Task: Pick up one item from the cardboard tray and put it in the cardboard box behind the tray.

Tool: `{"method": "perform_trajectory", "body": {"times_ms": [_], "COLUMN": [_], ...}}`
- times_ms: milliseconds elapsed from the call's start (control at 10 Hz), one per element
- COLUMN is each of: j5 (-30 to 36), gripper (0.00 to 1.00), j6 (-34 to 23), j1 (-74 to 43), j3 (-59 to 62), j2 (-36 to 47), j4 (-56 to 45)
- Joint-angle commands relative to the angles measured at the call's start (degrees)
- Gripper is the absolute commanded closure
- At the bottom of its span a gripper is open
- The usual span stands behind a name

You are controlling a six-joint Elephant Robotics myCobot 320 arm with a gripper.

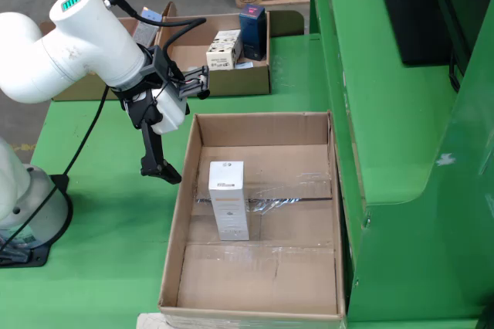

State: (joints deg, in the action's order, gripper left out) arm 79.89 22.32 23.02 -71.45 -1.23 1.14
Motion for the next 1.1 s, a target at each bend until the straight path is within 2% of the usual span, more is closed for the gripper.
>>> {"method": "perform_trajectory", "body": {"times_ms": [0, 500, 1000], "j5": [-0.36, -0.36, 1.74], "gripper": [0.00, 0.00, 0.00], "j6": [0.27, 0.27, -3.67], "j1": [0.52, 0.52, -6.20], "j3": [1.85, 1.85, 17.37], "j2": [0.95, 0.95, -10.72], "j4": [0.61, 0.61, -2.38]}}
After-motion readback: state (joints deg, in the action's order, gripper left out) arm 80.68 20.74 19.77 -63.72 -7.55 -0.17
